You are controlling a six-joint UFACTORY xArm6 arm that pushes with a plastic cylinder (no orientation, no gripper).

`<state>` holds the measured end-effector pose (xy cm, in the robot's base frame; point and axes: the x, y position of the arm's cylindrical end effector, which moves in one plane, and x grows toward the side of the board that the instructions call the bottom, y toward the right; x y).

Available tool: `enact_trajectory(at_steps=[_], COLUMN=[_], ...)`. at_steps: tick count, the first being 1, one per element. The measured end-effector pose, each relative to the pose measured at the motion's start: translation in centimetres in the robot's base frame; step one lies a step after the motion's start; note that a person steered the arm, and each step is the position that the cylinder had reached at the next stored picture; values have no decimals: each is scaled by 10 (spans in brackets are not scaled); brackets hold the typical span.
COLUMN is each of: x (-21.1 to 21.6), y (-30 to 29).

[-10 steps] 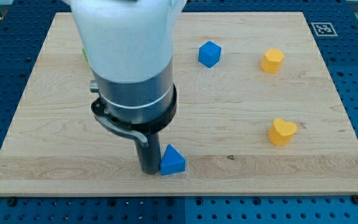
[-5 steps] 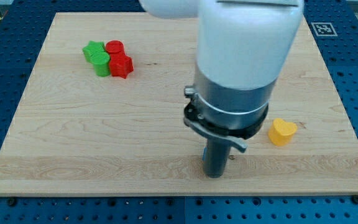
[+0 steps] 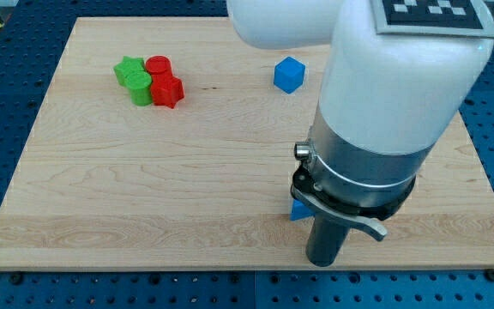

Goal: Slide blue triangle towards center

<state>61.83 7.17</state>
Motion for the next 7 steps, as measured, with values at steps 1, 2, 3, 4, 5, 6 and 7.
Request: enact_trajectory(at_steps=[1, 2, 3, 4, 5, 6, 7], x=[-5, -20, -40, -60, -78, -96, -115], y=[-5, -6, -4, -1, 1, 1, 1])
